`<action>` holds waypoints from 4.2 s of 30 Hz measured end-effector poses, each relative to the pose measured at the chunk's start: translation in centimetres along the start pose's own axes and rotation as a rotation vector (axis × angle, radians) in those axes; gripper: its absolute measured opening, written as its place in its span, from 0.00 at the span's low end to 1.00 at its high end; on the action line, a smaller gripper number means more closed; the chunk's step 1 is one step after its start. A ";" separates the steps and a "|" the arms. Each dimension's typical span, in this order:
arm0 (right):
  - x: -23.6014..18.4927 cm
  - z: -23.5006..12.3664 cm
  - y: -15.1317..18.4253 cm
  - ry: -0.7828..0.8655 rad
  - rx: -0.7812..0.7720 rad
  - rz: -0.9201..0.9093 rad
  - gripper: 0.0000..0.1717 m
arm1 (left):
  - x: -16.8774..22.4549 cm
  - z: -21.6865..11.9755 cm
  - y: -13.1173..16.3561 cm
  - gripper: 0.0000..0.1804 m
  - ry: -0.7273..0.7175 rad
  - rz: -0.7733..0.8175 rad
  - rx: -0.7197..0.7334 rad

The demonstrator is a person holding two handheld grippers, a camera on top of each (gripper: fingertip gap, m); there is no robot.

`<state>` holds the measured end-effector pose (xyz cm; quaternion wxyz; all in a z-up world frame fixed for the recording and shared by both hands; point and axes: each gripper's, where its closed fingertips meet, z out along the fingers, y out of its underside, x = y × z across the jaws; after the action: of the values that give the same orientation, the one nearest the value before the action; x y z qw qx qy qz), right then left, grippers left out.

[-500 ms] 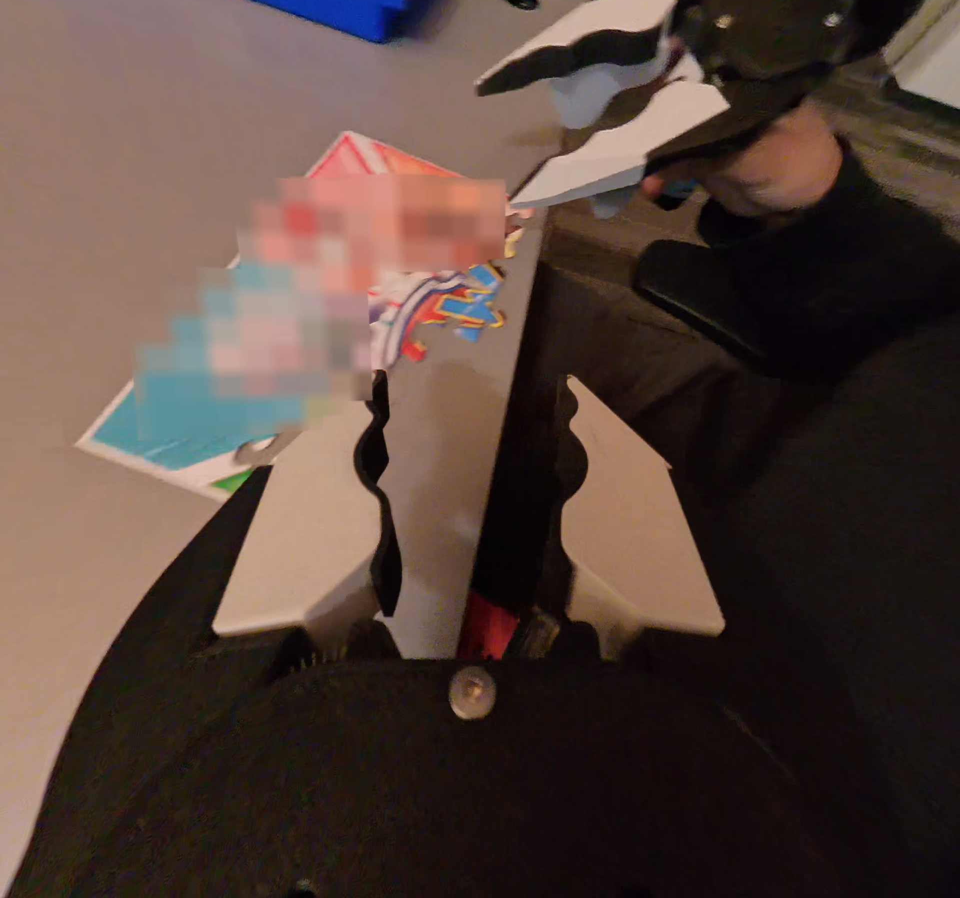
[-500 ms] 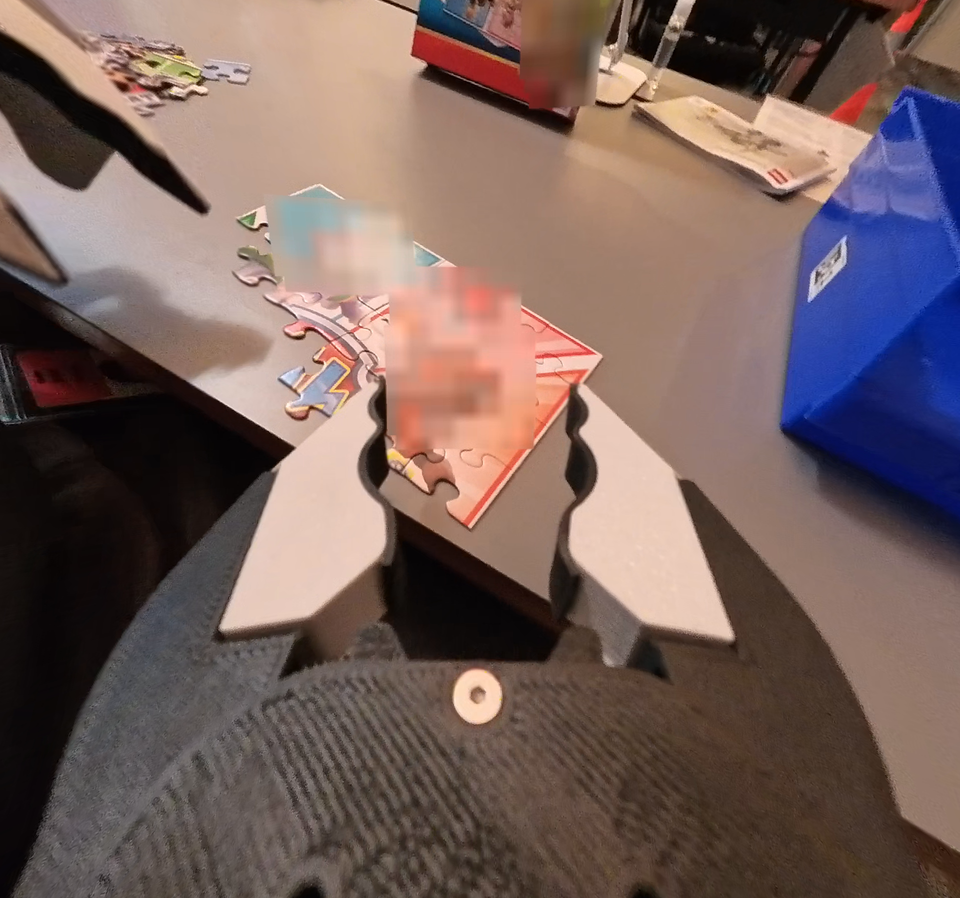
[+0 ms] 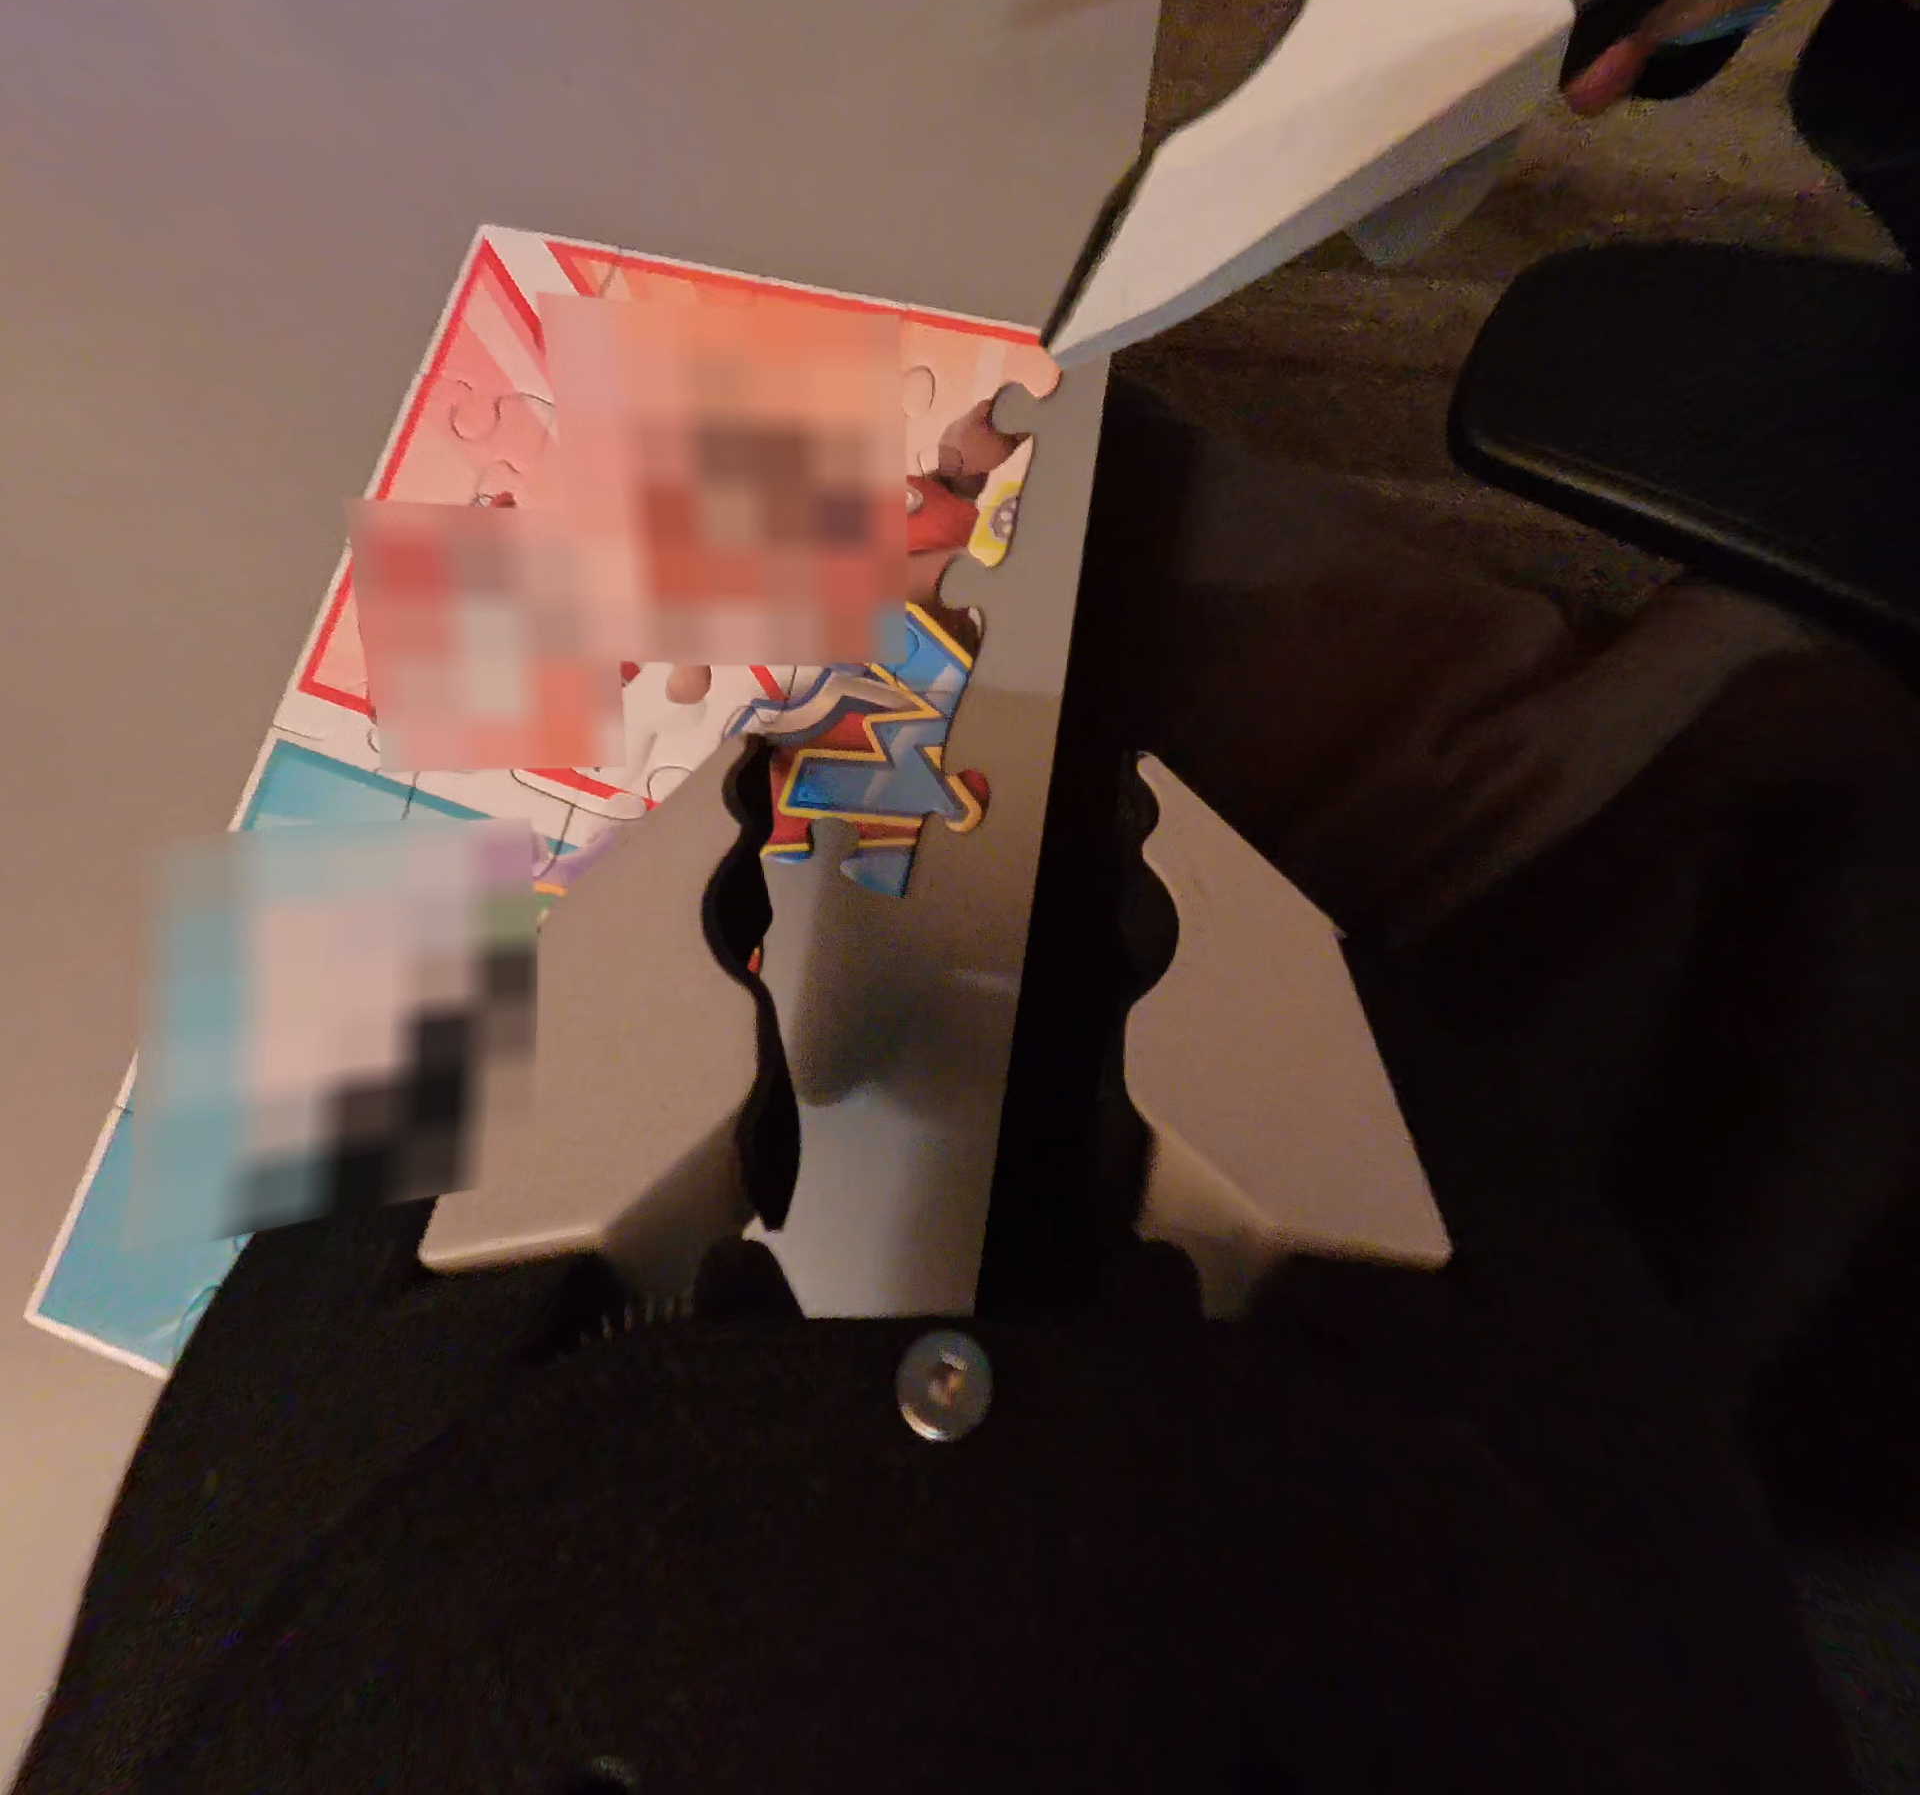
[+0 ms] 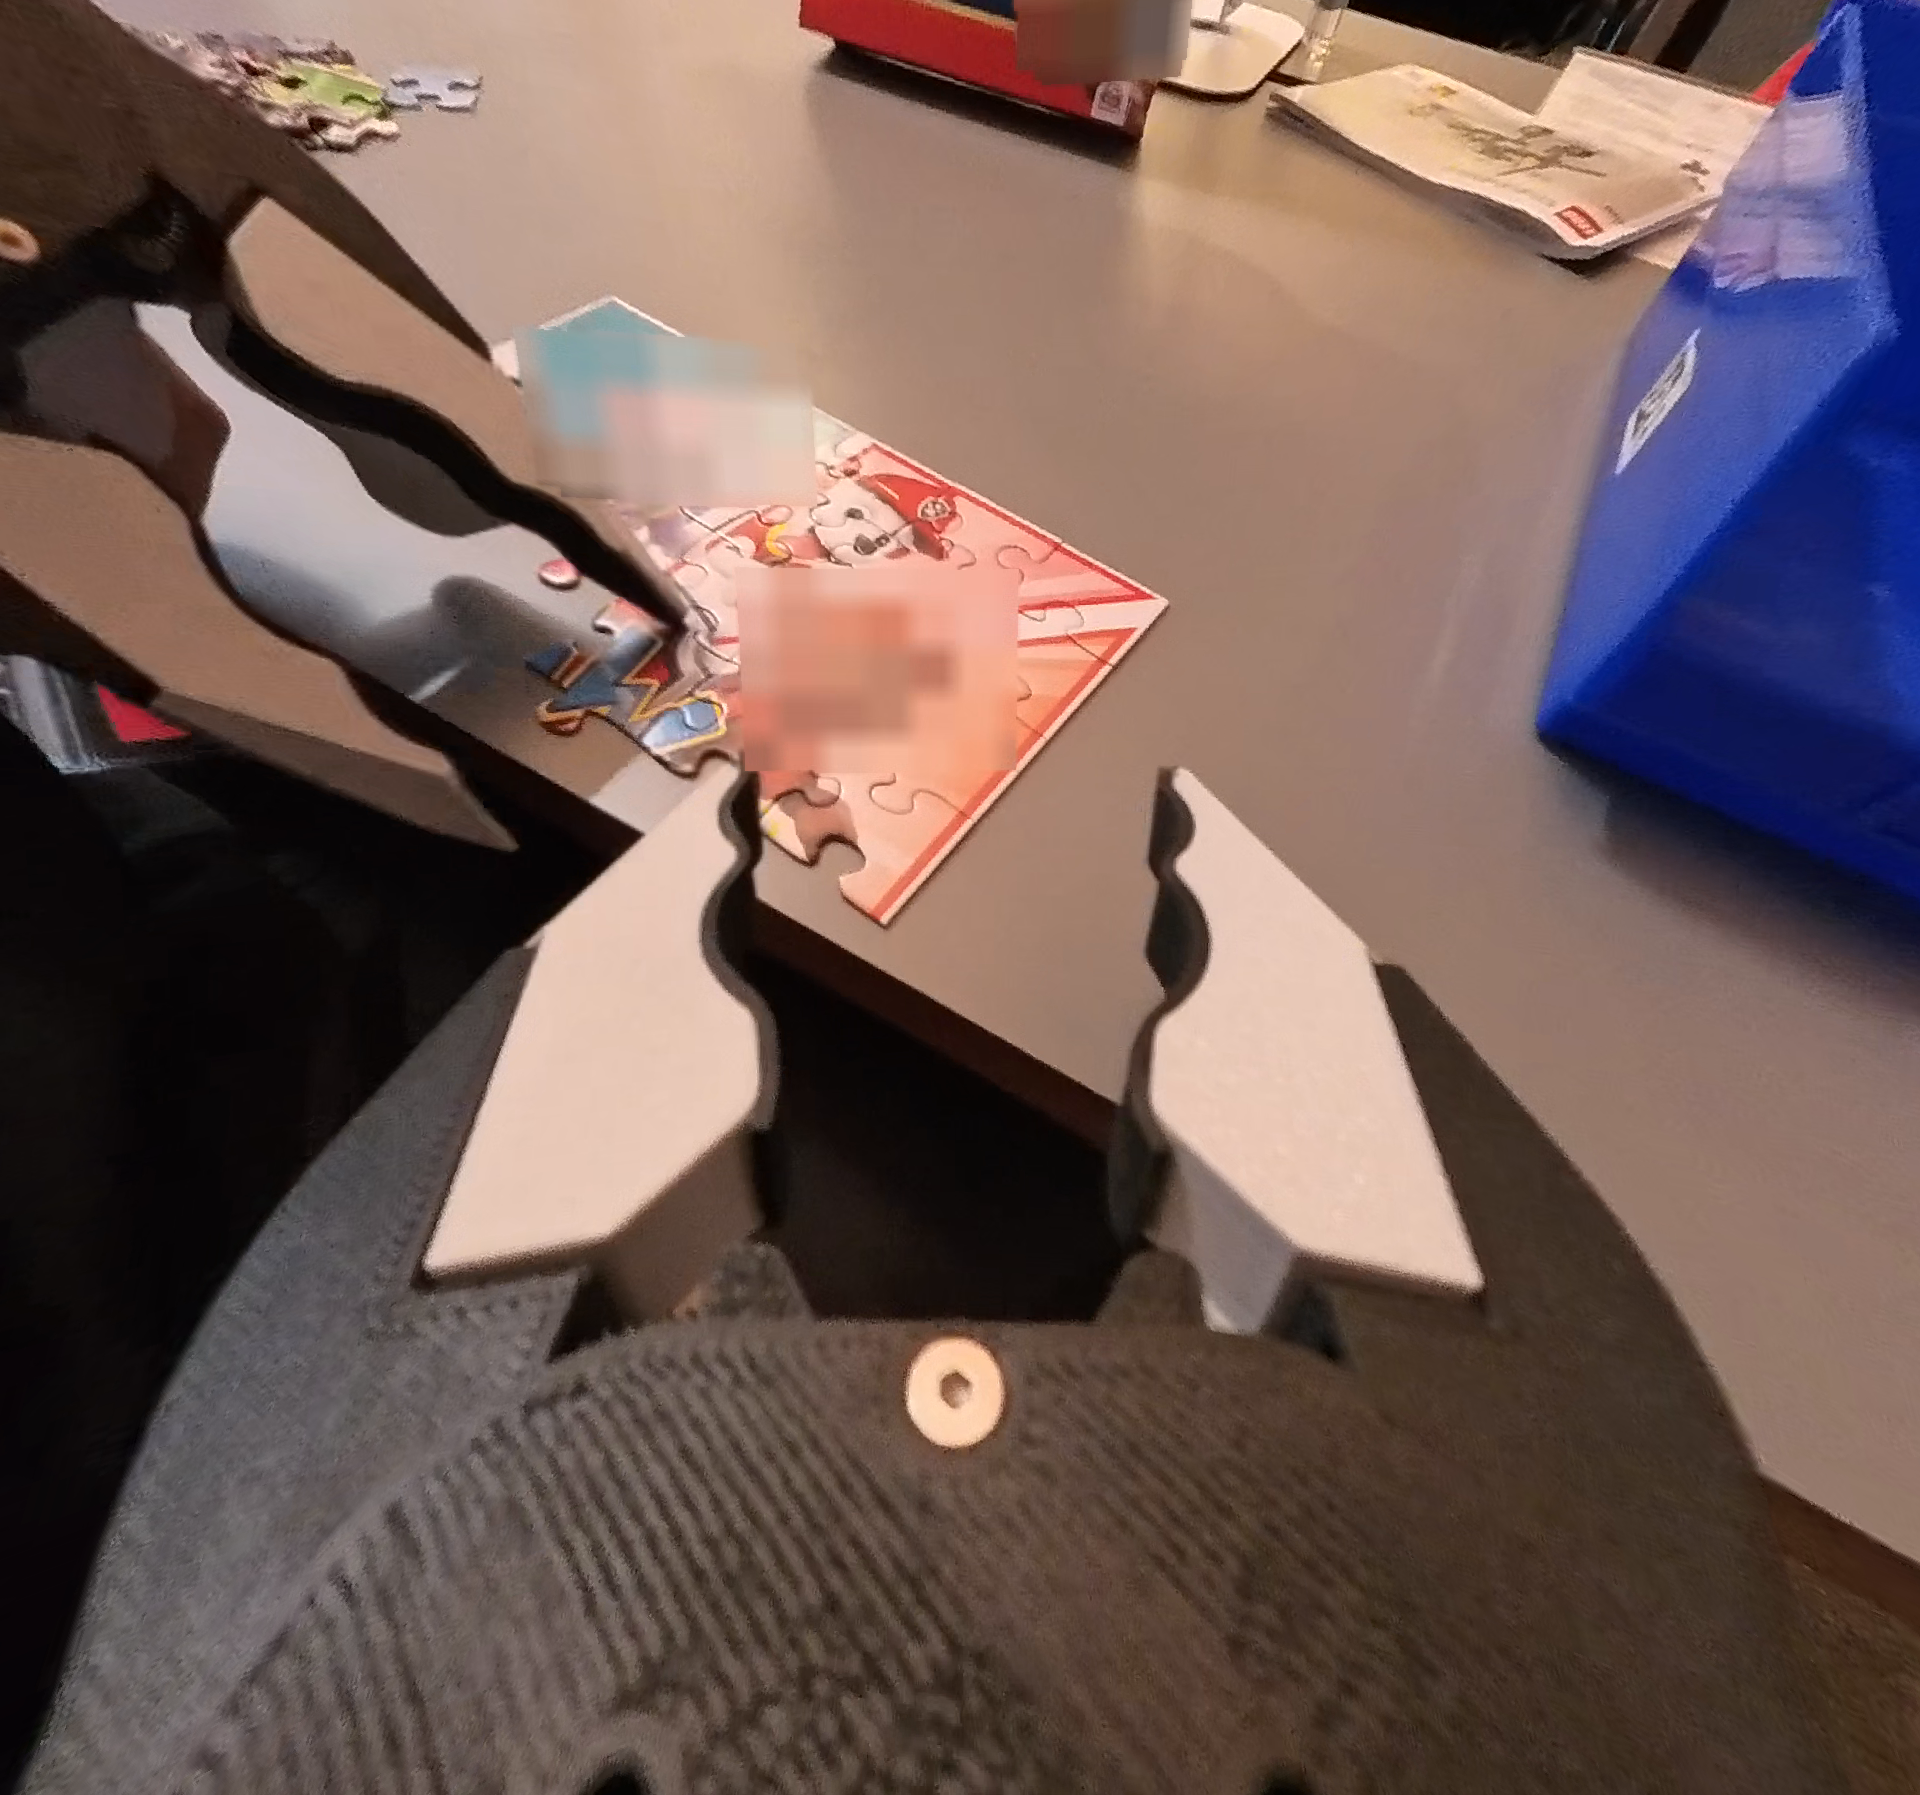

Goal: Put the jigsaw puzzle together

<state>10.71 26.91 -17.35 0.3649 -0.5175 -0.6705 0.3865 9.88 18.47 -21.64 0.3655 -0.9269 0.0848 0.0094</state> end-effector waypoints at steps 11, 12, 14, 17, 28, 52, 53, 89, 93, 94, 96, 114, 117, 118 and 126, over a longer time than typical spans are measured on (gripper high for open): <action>-0.7 -0.2 0.0 -0.018 0.007 -0.059 0.43 | 2.9 -0.7 0.1 0.19 0.040 0.060 -0.027; -0.8 -0.1 -0.1 -0.018 0.007 -0.070 0.43 | 3.1 -0.7 0.1 0.19 0.044 0.065 -0.028; -0.9 -0.2 -0.2 -0.018 0.009 -0.083 0.43 | 3.0 -0.9 -0.2 0.20 0.036 0.066 -0.010; -1.0 -0.2 -0.4 -0.020 0.021 -0.087 0.43 | 1.5 -1.7 -1.3 0.26 -0.040 0.047 0.072; -1.8 -0.1 -0.6 -0.047 0.036 -0.122 0.44 | 3.4 -0.4 0.1 0.15 -0.019 0.147 -0.019; -8.6 2.3 2.7 0.012 -0.086 -0.892 0.12 | -2.0 -0.3 -0.3 0.03 0.051 -0.129 0.033; -8.6 2.1 2.3 0.016 -0.071 -0.892 0.08 | -2.1 -0.4 -0.3 0.00 0.048 -0.134 0.032; -5.2 2.1 -1.9 0.052 0.153 -0.316 0.01 | -5.3 -0.4 0.3 0.00 -0.069 -0.194 0.027; -5.4 2.3 -3.3 -0.034 0.231 -0.100 0.01 | -5.5 -0.4 0.3 0.00 -0.081 -0.187 0.025; -5.6 2.4 -3.6 -0.041 0.243 -0.081 0.01 | -5.6 -0.4 0.3 0.00 -0.083 -0.187 0.024; -5.7 2.6 -3.9 -0.040 0.250 -0.066 0.02 | -5.7 -0.4 0.3 0.00 -0.086 -0.185 0.025; -6.0 2.4 -4.0 -0.233 0.278 0.103 0.01 | -3.1 -3.7 -5.3 0.22 -0.047 0.073 0.320; -6.3 2.7 -3.6 -0.188 0.248 0.003 0.01 | -2.2 -3.0 -4.3 0.05 0.051 0.066 0.266; -6.2 2.8 -3.4 -0.170 0.238 -0.019 0.02 | -2.0 -3.1 -4.1 0.02 0.073 0.061 0.264; -4.6 3.5 -1.2 -0.015 0.103 -0.233 0.25 | -2.3 -4.1 -3.8 0.00 0.136 -0.014 0.303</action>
<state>8.00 21.75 -18.26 0.4284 -0.4140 -0.7080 0.3793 8.05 18.72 -15.89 0.4946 -0.8602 0.1035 -0.0688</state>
